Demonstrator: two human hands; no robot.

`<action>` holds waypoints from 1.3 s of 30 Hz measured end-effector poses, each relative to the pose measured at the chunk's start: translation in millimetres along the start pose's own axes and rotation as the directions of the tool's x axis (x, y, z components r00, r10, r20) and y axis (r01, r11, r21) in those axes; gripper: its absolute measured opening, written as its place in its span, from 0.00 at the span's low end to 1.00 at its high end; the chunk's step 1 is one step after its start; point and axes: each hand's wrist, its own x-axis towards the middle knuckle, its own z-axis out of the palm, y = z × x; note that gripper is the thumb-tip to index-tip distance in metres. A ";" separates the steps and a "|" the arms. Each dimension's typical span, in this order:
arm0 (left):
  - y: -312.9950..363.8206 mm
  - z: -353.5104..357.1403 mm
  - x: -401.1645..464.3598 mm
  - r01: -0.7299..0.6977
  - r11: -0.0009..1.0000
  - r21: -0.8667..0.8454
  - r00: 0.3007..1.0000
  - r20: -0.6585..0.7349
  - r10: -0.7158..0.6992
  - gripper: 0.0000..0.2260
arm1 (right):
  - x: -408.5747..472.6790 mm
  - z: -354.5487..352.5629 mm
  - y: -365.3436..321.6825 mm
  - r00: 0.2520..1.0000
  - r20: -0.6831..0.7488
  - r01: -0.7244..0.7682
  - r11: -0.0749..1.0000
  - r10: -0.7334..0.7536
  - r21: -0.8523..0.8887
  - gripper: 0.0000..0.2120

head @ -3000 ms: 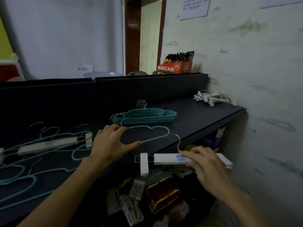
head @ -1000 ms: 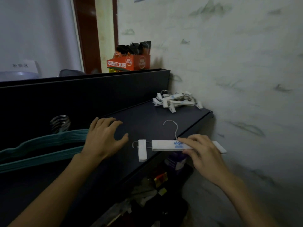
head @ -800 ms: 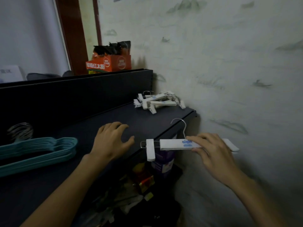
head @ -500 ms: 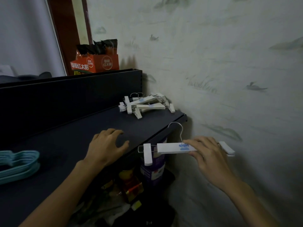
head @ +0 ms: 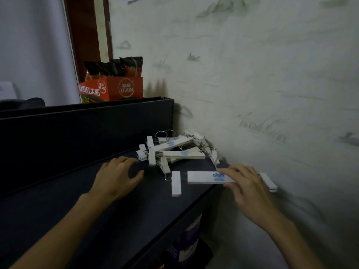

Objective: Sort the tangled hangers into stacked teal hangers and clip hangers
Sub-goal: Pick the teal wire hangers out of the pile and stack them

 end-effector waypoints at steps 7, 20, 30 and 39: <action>-33.8 2.7 27.1 0.076 0.995 0.067 0.997 -0.006 -0.076 0.20 | 76.1 41.5 7.7 0.996 0.043 0.078 0.991 -0.083 0.105 0.19; -35.6 3.2 38.4 0.371 0.924 0.094 0.927 -0.103 -0.361 0.22 | 208.3 104.3 5.7 0.911 0.143 0.351 0.910 -0.386 0.222 0.17; -4.1 12.8 10.9 0.551 0.824 0.133 0.831 -0.183 -0.525 0.23 | 256.4 141.7 5.4 0.810 0.315 0.418 0.864 -0.495 0.282 0.18; 14.0 6.5 13.8 0.574 0.805 0.152 0.815 -0.199 -0.543 0.22 | 262.3 157.4 7.5 0.743 0.418 0.363 0.839 -0.523 0.405 0.18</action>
